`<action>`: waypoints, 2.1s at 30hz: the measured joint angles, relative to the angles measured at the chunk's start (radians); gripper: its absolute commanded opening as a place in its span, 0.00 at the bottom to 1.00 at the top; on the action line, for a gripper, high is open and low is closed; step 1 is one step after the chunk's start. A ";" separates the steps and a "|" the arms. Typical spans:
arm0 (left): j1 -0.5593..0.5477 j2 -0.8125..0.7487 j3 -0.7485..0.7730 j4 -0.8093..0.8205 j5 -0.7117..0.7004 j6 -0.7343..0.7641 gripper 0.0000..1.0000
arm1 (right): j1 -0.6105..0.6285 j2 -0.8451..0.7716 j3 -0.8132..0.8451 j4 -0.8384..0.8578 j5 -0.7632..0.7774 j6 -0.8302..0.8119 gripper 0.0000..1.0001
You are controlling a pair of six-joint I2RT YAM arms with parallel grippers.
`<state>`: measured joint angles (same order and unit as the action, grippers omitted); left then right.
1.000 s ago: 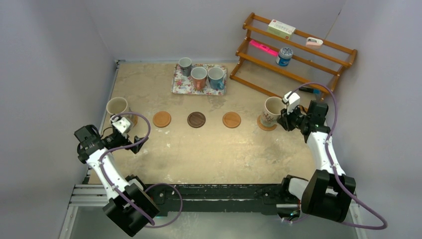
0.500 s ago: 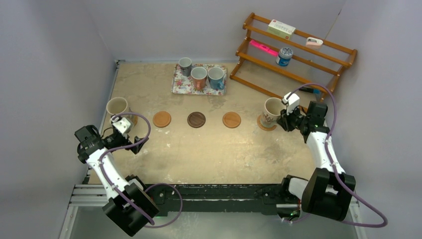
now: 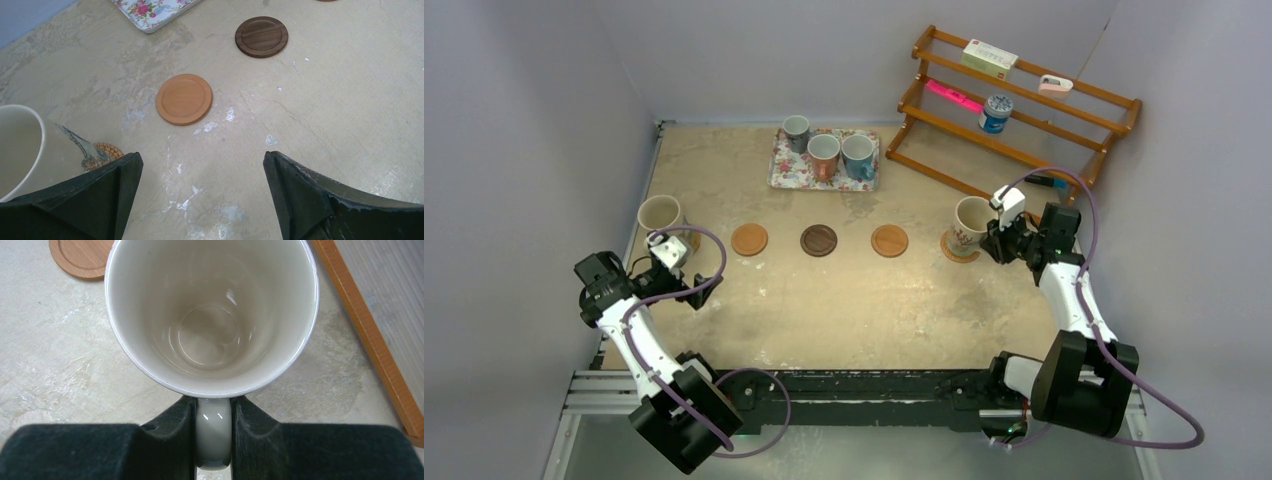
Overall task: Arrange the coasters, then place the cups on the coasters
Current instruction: Place the cup on the coaster.
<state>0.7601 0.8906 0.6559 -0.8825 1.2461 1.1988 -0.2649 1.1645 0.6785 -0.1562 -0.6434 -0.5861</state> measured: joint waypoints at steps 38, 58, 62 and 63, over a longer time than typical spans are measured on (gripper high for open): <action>0.000 0.006 0.000 -0.025 0.002 0.027 1.00 | 0.000 0.002 -0.023 0.028 0.005 -0.020 0.00; 0.000 0.007 0.000 -0.027 0.004 0.043 1.00 | -0.003 0.003 -0.049 0.066 0.004 -0.021 0.00; 0.000 0.007 0.000 -0.030 0.004 0.044 1.00 | -0.003 0.003 -0.049 0.071 0.003 -0.021 0.00; 0.000 0.007 0.000 -0.031 0.003 0.044 1.00 | -0.003 0.003 -0.050 0.073 0.003 -0.021 0.00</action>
<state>0.7601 0.8974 0.6559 -0.9138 1.2495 1.2427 -0.2680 1.1675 0.6289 -0.0834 -0.6399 -0.6067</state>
